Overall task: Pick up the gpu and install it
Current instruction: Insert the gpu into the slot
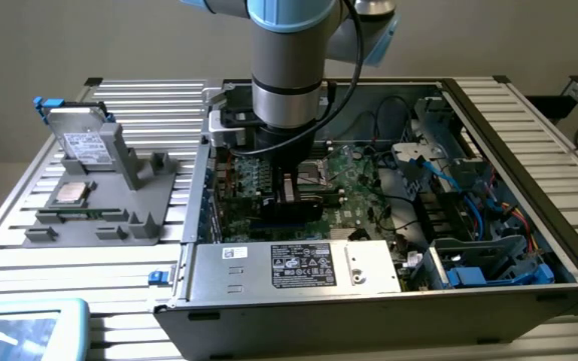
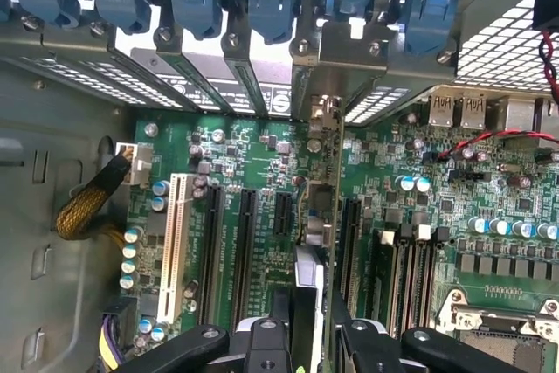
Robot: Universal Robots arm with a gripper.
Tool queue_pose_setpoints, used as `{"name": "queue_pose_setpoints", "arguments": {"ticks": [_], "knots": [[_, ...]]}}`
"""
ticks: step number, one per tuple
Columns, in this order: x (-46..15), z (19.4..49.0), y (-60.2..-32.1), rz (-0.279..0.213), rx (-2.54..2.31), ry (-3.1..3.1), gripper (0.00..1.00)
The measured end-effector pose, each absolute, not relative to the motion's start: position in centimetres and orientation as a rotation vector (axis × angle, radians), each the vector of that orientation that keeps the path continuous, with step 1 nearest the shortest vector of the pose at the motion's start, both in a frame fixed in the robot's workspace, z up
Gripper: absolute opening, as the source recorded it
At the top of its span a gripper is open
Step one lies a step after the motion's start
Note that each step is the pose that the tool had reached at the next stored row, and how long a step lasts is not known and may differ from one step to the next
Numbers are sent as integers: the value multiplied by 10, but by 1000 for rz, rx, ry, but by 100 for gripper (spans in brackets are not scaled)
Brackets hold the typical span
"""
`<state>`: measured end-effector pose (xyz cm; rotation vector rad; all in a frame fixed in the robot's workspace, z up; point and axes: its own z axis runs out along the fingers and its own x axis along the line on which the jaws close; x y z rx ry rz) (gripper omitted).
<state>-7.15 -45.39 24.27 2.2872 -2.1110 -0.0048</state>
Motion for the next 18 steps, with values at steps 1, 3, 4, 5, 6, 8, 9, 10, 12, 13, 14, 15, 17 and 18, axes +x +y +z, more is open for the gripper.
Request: {"name": "queue_pose_setpoints", "arguments": {"ticks": [1, 3, 4, 5, 6, 8, 9, 10, 12, 13, 14, 15, 17, 18], "knots": [[-72, 243, -454, -5, 2289, -2109, 27], [-72, 243, -454, -5, 2293, -2104, 27], [-72, 243, -454, -5, 2295, -2102, 27], [-72, 243, -454, -5, 2297, -2100, 27], [-72, 243, -454, -5, 2298, -2099, 27], [-72, 243, -454, -5, 2299, -2098, 27], [-72, 242, -454, -5, 2299, -2097, 27], [-72, 242, -454, -5, 2300, -2097, 27], [-72, 242, -454, -5, 2301, -2095, 27], [-72, 242, -454, -5, 2302, -2095, 27], [-72, 241, -454, -4, 2302, -2094, 27], [-72, 241, -454, -4, 2303, -2094, 27], [-73, 241, -454, -1, 2303, -2095, 27], [-73, 241, -454, -1, 2303, -2095, 27]]}}
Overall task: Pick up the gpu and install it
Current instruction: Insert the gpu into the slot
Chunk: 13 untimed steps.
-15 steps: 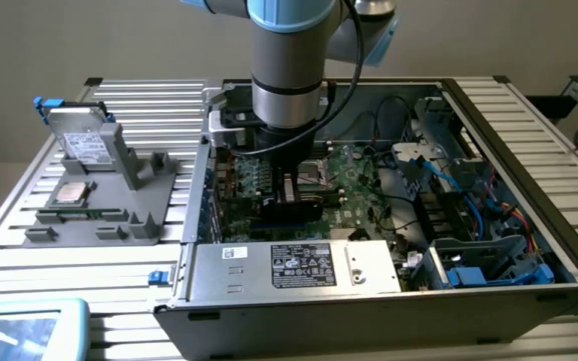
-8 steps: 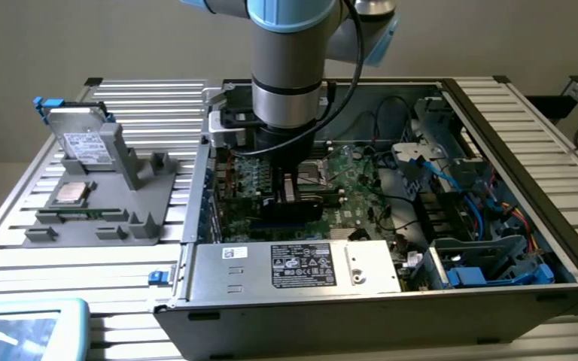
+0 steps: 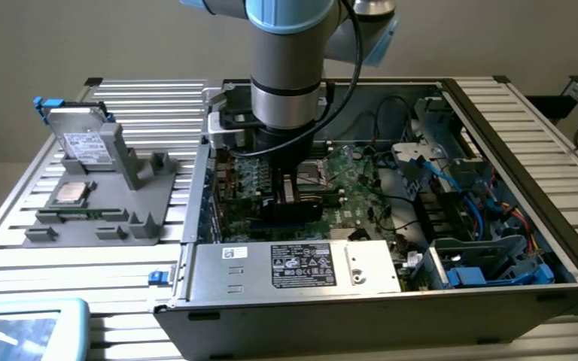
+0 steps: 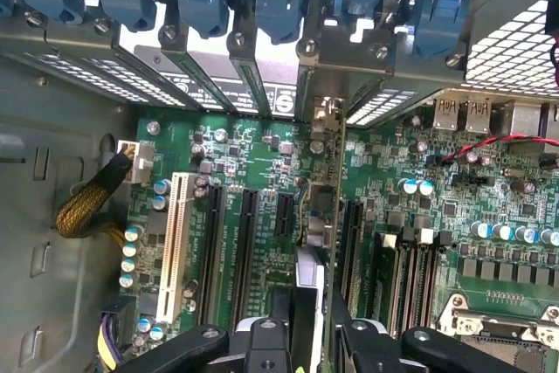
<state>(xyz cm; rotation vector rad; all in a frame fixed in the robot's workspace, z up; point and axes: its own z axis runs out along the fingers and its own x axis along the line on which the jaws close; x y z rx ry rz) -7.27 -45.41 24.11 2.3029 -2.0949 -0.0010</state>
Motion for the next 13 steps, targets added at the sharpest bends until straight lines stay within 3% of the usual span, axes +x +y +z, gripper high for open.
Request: {"name": "queue_pose_setpoints", "arguments": {"ticks": [13], "knots": [[-73, 240, -454, -1, 2303, -2094, 27]]}}
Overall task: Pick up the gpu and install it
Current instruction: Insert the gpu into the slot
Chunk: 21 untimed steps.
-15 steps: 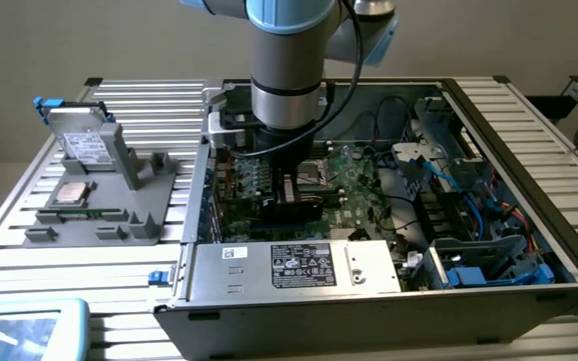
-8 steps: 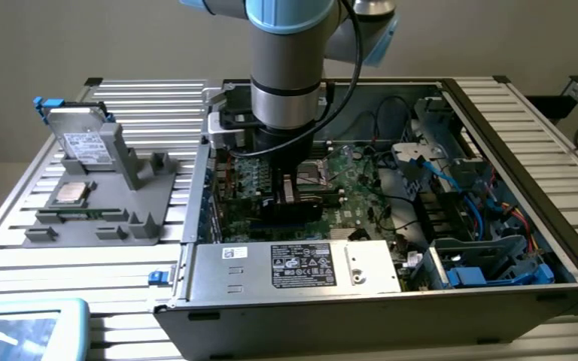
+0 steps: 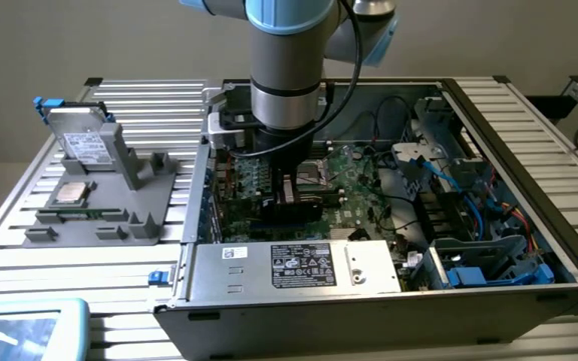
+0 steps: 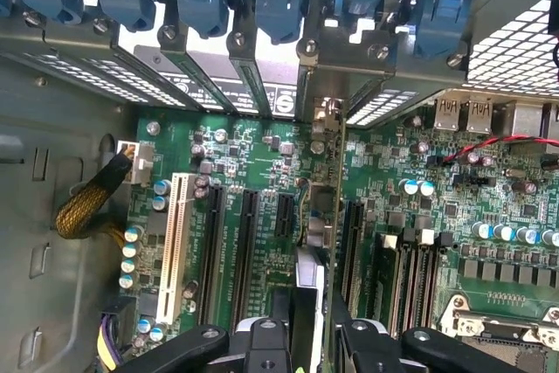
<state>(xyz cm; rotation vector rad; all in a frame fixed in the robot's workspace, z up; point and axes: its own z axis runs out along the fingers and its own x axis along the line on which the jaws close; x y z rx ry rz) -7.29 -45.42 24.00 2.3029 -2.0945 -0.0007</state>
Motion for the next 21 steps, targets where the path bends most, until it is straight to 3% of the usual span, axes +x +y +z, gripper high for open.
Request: {"name": "queue_pose_setpoints", "arguments": {"ticks": [17, 21], "knots": [[-75, 240, -454, -6, 2302, -2097, 28], [-74, 240, -454, -5, 2303, -2095, 38]]}}
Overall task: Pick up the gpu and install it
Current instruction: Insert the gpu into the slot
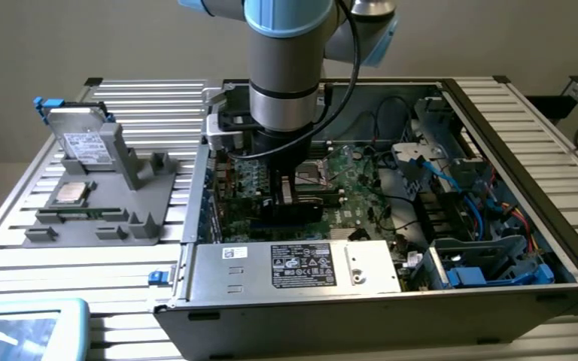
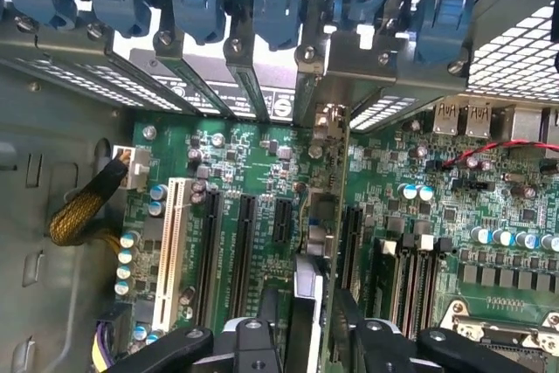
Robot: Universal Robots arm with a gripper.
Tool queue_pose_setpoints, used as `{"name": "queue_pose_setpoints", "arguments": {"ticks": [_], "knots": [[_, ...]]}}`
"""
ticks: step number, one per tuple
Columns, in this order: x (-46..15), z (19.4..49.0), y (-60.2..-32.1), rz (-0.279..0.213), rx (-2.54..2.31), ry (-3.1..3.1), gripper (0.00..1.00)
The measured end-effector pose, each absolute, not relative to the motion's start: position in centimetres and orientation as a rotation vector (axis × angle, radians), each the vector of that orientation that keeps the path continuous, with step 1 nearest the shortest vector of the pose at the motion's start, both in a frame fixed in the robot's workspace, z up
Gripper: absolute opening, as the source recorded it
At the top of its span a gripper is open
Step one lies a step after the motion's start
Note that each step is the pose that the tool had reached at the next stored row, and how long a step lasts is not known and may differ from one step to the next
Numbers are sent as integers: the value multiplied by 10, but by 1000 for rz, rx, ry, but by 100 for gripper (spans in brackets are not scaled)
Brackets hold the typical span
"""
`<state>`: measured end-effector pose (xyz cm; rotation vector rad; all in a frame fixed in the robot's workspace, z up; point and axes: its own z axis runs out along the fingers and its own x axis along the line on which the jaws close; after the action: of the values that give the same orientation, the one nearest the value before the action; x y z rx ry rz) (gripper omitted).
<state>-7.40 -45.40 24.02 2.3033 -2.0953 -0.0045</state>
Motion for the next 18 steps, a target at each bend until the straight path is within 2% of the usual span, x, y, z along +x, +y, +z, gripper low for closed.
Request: {"name": "queue_pose_setpoints", "arguments": {"ticks": [4, 5, 6, 7, 8, 9, 18], "knots": [[-74, 240, -454, -2, 2304, -2096, 40], [-74, 240, -454, -1, 2305, -2097, 46], [-74, 240, -454, -1, 2305, -2097, 46], [-74, 241, -454, 0, 2305, -2097, 52], [-74, 241, -454, 1, 2306, -2098, 52], [-74, 241, -454, 4, 2307, -2099, 58], [-75, 244, -454, 21, 2314, -2106, 58]]}}
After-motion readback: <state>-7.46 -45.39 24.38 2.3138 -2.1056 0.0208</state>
